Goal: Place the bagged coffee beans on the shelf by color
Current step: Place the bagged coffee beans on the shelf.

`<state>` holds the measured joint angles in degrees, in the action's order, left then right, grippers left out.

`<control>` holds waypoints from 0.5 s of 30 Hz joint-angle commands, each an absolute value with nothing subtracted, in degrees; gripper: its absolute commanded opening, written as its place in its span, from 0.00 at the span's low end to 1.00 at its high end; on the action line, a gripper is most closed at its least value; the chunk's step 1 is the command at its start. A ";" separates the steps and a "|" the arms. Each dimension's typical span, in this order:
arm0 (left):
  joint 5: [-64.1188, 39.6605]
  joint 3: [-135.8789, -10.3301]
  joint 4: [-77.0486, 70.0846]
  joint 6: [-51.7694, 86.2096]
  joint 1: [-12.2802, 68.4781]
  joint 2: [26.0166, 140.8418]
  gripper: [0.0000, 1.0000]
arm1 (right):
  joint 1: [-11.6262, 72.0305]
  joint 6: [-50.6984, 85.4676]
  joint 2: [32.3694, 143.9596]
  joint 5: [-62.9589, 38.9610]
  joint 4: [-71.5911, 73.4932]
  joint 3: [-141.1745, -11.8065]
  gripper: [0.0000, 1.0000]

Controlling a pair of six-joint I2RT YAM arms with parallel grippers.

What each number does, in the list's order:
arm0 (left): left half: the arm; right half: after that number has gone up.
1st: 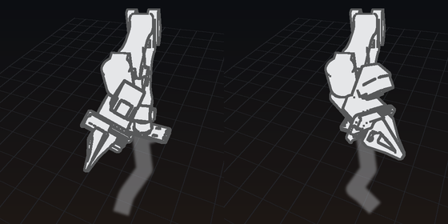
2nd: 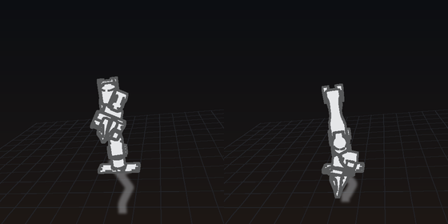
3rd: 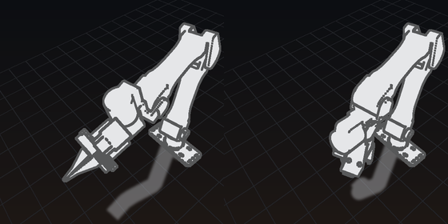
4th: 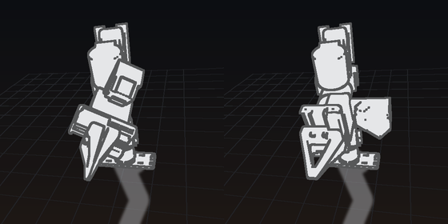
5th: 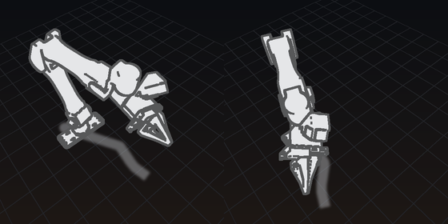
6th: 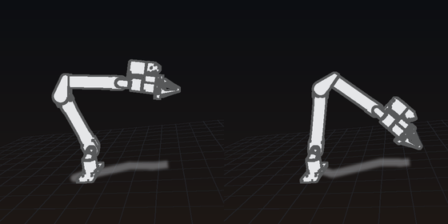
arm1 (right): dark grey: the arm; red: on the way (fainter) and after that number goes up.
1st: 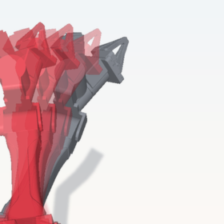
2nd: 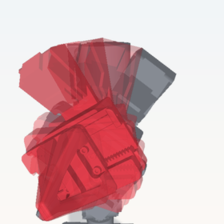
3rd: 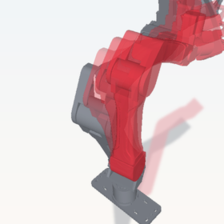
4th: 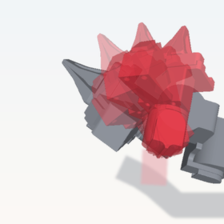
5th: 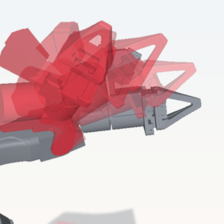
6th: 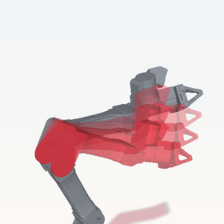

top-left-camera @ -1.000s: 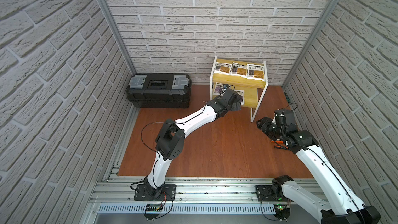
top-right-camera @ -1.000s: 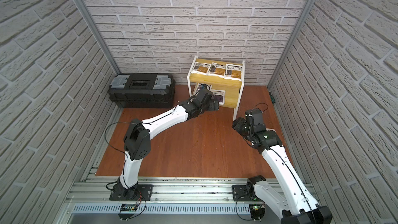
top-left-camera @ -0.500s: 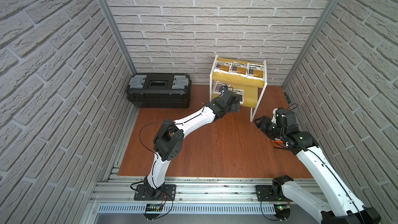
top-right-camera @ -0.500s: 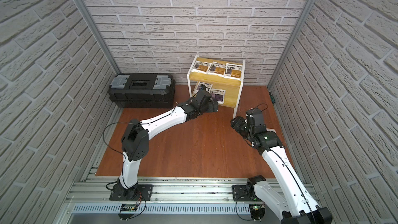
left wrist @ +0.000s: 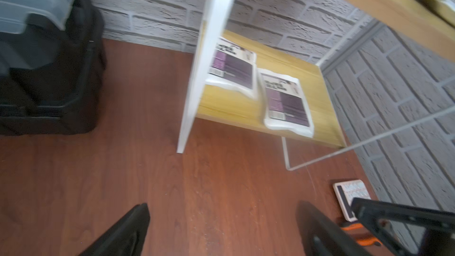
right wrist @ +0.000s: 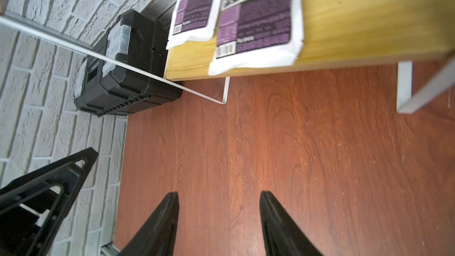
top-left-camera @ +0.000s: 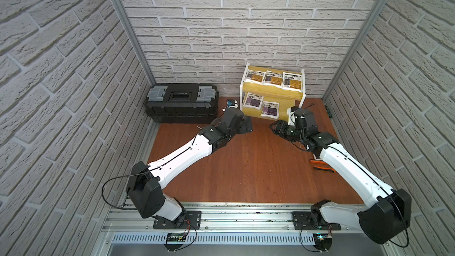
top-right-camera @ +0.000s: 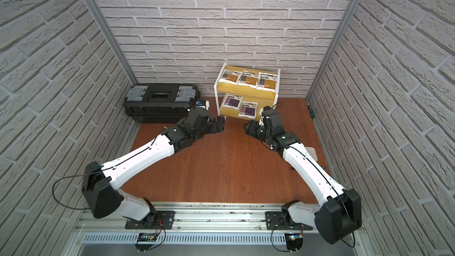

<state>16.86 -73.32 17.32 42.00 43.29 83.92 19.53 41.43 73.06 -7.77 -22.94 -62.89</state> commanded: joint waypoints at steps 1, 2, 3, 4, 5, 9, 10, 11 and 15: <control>18.54 -70.05 19.07 40.87 40.50 81.48 0.98 | 21.59 36.10 75.47 -0.94 -19.77 -65.47 0.57; 18.46 -69.51 19.29 40.79 39.89 80.76 0.99 | 21.91 36.41 76.28 -0.12 -18.27 -65.33 0.57; 18.38 -69.14 19.39 40.55 39.28 80.13 0.99 | 22.05 36.98 77.08 0.56 -16.82 -65.09 0.57; 18.45 -68.90 19.60 40.27 38.97 79.76 0.99 | 22.21 37.61 77.75 1.10 -15.65 -65.04 0.57; 18.58 -68.69 19.86 40.08 38.57 79.47 0.98 | 22.31 38.17 78.61 1.49 -14.33 -65.12 0.57; 18.58 -67.79 20.35 39.81 37.88 78.50 0.98 | 22.76 40.47 81.86 3.39 -11.58 -66.04 0.57; 18.57 -67.53 20.39 39.77 37.79 78.19 0.99 | 22.85 40.89 82.49 3.82 -11.18 -66.25 0.57; 18.51 -67.30 20.43 39.74 37.71 78.01 0.99 | 22.80 41.40 83.23 4.31 -10.49 -66.42 0.56; 18.55 -66.39 20.48 39.73 37.39 77.32 0.99 | 22.85 42.93 85.69 6.56 -9.00 -67.38 0.56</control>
<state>17.93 -67.70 20.95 40.58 37.91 78.85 22.50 41.30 85.12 3.42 -13.69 -64.95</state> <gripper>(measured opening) 0.985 0.564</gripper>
